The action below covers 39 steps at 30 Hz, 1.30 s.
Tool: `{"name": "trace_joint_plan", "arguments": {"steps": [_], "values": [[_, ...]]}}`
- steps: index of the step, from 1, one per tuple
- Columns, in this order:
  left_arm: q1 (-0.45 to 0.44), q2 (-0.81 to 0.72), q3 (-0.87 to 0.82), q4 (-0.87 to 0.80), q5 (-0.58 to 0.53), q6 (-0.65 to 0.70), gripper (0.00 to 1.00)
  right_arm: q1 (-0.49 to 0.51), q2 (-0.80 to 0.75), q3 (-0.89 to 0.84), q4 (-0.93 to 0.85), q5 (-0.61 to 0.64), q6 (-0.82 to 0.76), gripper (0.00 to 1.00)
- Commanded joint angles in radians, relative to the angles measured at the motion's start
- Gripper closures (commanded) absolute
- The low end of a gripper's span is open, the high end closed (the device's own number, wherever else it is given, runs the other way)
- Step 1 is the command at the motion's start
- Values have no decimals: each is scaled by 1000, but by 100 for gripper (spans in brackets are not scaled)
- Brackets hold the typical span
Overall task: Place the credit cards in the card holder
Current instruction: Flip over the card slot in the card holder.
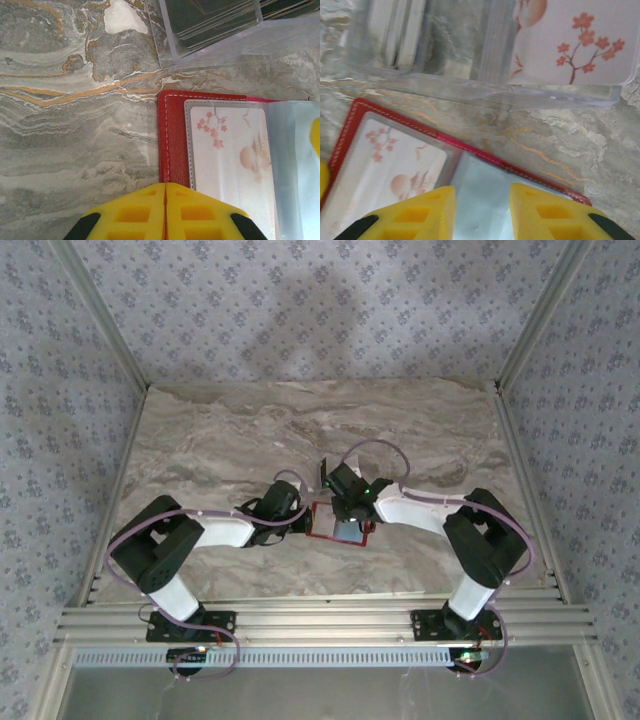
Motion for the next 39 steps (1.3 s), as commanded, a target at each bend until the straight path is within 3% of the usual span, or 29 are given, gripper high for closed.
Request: {"name": "trace_joint_plan", "arguments": {"steps": [1,14,26,34,39], "values": [[-11,29,-19,-85,31,15,92,-8,30,6,-27,44,-3,63],[-10,36,-15,-88,30,15,92,-4,26,-14,-39,122,17,60],[-11,38,-3,-100,30,19,92,10,18,-44,-22,103,30,62],[-10,36,-3,-103,28,23,92,11,28,-71,0,89,50,72],[-9,43,-12,-99,24,21,92,9,20,-65,14,64,48,88]]}}
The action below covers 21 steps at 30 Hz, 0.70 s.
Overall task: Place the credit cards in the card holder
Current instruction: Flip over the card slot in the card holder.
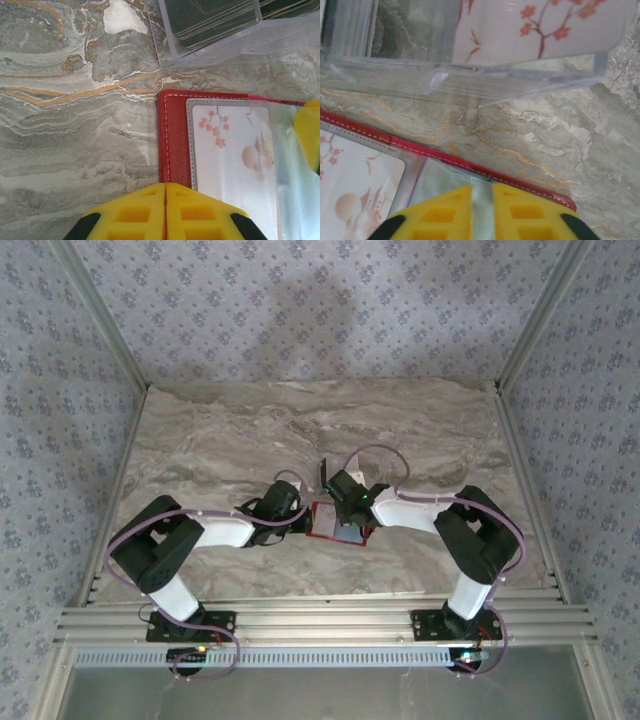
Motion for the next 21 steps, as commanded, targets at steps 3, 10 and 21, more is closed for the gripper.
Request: {"name": "trace_joint_plan", "arguments": {"steps": [3,10,21], "values": [[-10,44,-23,-90,22,15,92,1,-14,-3,-31,-29,2,100],[-22,50,-50,-57,16,-2,92,2,-18,35,-13,-84,-11,100],[-58,67,-59,-23,-2,-35,93,-8,-11,54,81,-243,4,100]]}}
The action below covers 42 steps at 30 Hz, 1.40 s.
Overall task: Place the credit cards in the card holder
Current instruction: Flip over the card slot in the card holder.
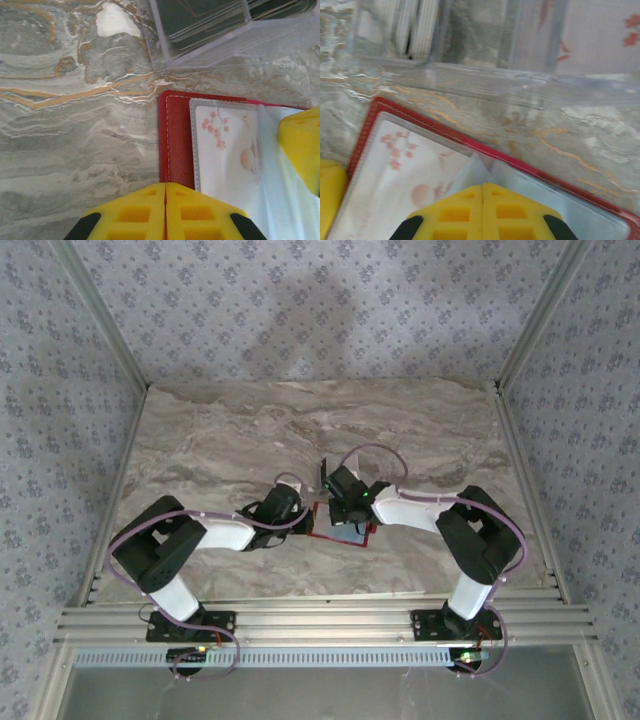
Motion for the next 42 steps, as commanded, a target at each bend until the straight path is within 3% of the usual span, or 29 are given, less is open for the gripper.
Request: {"name": "trace_joint_plan", "arguments": {"steps": [1,6,12,14,20,23,26,30,42], "values": [[-36,56,-29,-100,23,-24,92,-6,2,37,48,-91,9,100],[-52,66,-32,-84,-1,-51,92,-6,32,49,104,-181,19,100],[-53,50,-67,-44,-2,-88,92,-13,38,56,145,-248,23,91],[-53,38,-75,-50,-14,-89,92,-8,25,65,115,-217,12,90],[-53,19,-82,-67,-26,-80,92,4,-75,27,-3,-24,8,70],[-53,17,-82,-71,-29,-75,92,1,-118,-9,-61,56,30,66],[-54,19,-78,-74,-27,-74,92,-15,-145,-47,-87,99,29,67],[-53,15,-75,-82,-28,-72,92,-32,-138,-77,-95,128,27,76],[-53,17,-58,-106,-33,-65,91,-29,-65,-85,-99,186,30,69]]}}
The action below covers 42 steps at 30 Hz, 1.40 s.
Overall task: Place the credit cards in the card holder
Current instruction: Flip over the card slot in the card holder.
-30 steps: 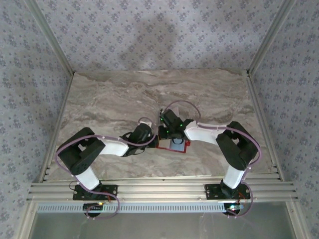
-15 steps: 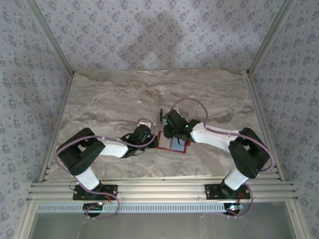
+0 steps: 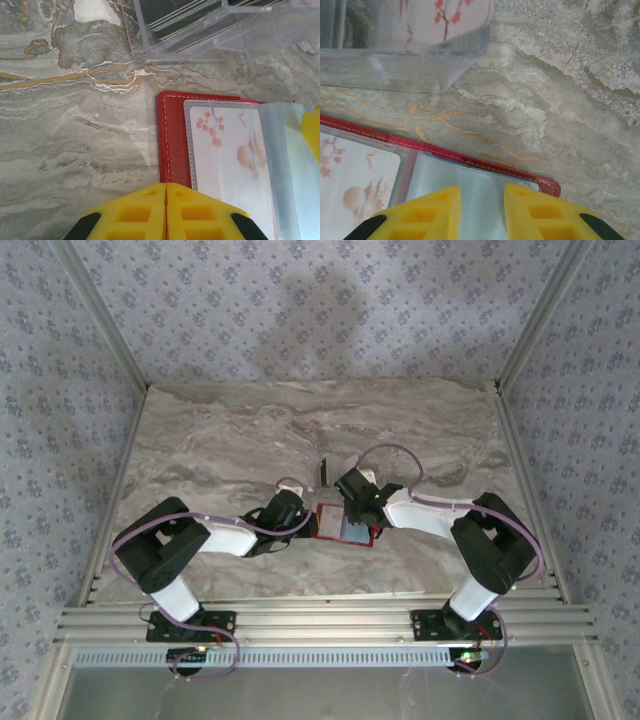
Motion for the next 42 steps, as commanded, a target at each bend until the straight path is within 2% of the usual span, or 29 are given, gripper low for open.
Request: {"name": "trace_joint_plan", "arguments": {"steps": [1,12,15,22,36,42], "values": [[-11,12,-26,-179,5,3,91,4,15,-16,-19,38,9,69],[-12,11,-13,-197,0,8,91,12,84,-31,5,32,38,69],[-12,18,-15,-191,-1,8,91,20,114,-32,22,20,38,76],[-15,41,-28,-174,-1,10,91,27,97,-22,40,-7,38,100],[-43,47,-51,-148,-22,-10,92,32,31,79,32,-114,23,100],[-55,52,-51,-137,-24,-20,92,29,53,105,78,-210,27,100]]}}
